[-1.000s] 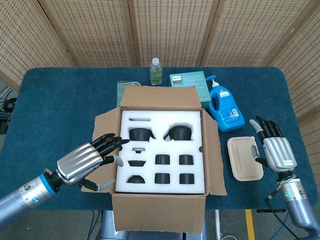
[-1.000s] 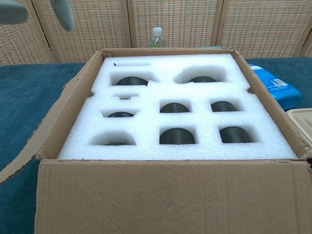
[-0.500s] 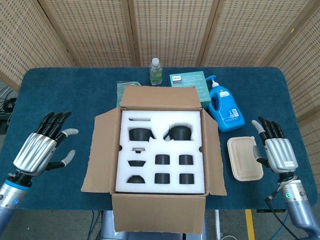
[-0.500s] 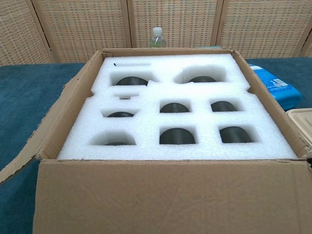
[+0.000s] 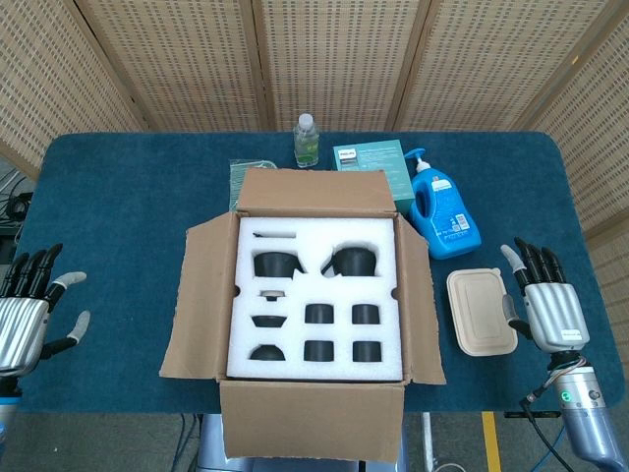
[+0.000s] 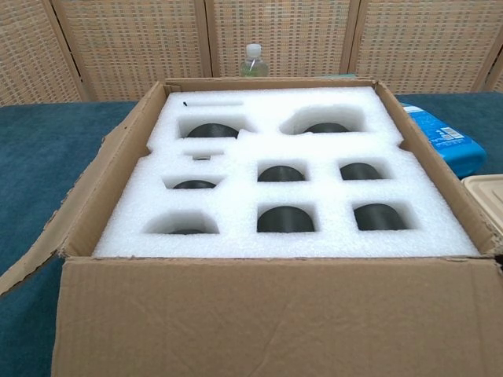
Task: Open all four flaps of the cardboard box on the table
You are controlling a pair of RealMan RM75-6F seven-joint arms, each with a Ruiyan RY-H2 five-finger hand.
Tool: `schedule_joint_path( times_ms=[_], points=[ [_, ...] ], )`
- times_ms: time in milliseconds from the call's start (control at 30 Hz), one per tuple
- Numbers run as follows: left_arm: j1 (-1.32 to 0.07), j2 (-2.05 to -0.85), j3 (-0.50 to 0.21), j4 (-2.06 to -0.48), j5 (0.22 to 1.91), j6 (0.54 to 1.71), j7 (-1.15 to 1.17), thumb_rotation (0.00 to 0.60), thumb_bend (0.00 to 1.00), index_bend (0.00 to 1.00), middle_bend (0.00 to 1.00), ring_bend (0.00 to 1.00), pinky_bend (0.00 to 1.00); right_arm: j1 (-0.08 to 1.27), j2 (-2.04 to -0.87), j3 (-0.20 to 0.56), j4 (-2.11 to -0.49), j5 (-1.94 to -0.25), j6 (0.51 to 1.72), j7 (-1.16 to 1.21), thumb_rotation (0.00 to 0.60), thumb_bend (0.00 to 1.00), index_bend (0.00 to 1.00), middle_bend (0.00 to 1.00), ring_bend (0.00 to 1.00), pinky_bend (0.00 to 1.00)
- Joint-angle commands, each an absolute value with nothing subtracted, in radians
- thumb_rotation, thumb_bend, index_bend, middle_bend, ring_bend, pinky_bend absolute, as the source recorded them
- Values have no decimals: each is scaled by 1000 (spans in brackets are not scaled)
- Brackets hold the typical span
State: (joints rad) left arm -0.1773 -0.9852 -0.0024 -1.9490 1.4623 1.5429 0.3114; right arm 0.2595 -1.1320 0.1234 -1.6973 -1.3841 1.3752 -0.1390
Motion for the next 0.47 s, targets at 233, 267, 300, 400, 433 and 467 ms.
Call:
schedule_joint_path(
  times_ms=[233, 267, 300, 400, 433, 467],
  points=[
    [-137, -1007, 10, -1929, 1474, 1562, 317, 460, 405, 269, 0, 0, 0, 239, -1138, 112, -1708, -1408, 1403, -155, 600, 578, 12, 13, 0, 0],
    [-134, -1009, 9, -1930, 1475, 1566, 321, 460, 405, 269, 0, 0, 0, 237, -1140, 112, -1708, -1408, 1404, -154, 600, 578, 12, 13, 0, 0],
    [-131, -1010, 8, -1931, 1476, 1569, 325, 460, 404, 269, 0, 0, 0, 236, -1140, 112, -1708, -1408, 1405, -154, 600, 578, 12, 13, 0, 0],
    [-127, -1007, 8, -1937, 1476, 1560, 324, 462, 404, 269, 0, 0, 0, 234, -1142, 111, -1705, -1411, 1406, -152, 600, 575, 12, 13, 0, 0],
    [-128, -1005, 8, -1938, 1476, 1553, 321, 462, 405, 269, 0, 0, 0, 233, -1143, 112, -1704, -1411, 1406, -151, 600, 577, 12, 13, 0, 0],
    [-128, -1005, 7, -1938, 1475, 1549, 321, 460, 405, 269, 0, 0, 0, 232, -1144, 112, -1703, -1412, 1406, -151, 600, 578, 12, 13, 0, 0]
  ],
)
